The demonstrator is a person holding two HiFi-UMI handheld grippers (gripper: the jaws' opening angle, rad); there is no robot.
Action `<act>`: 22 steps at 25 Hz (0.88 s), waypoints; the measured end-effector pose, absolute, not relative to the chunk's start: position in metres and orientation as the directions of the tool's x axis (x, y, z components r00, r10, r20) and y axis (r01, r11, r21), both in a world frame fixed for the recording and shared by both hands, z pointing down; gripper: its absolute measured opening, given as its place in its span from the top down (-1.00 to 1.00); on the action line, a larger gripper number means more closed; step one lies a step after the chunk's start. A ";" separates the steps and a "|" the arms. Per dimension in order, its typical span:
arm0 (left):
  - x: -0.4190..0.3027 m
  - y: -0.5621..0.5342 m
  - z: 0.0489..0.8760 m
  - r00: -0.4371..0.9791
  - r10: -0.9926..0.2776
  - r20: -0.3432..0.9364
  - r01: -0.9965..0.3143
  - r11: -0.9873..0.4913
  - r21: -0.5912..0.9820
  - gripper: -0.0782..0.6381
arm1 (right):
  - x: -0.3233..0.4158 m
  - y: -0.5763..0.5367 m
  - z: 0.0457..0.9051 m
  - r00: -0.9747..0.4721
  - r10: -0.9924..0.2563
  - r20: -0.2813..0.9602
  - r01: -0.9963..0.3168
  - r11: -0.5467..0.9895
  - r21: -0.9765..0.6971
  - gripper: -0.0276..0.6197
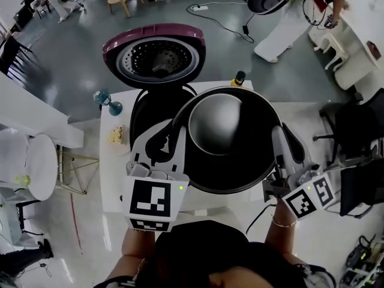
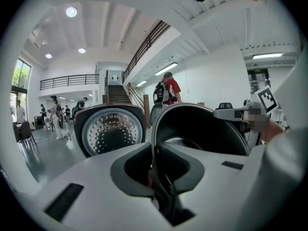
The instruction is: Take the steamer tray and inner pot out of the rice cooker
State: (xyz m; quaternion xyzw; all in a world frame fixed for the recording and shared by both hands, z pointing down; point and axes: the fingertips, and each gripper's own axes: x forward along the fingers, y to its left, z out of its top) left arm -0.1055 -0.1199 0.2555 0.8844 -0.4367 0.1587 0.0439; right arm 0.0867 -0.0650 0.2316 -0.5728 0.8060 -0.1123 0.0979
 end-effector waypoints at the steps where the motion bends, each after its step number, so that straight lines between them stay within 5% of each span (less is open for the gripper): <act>1: -0.096 -0.117 0.256 0.578 -0.750 0.322 -0.779 -0.624 -0.056 0.65 | 0.096 -0.061 0.231 -0.314 -0.949 -0.026 -0.905 0.307 -0.294 0.83; 22: 0.073 -0.031 0.319 0.636 -0.626 0.451 -0.709 -0.704 0.022 0.66 | 0.261 0.036 0.295 -0.222 -0.970 0.102 -0.897 0.162 -0.411 0.82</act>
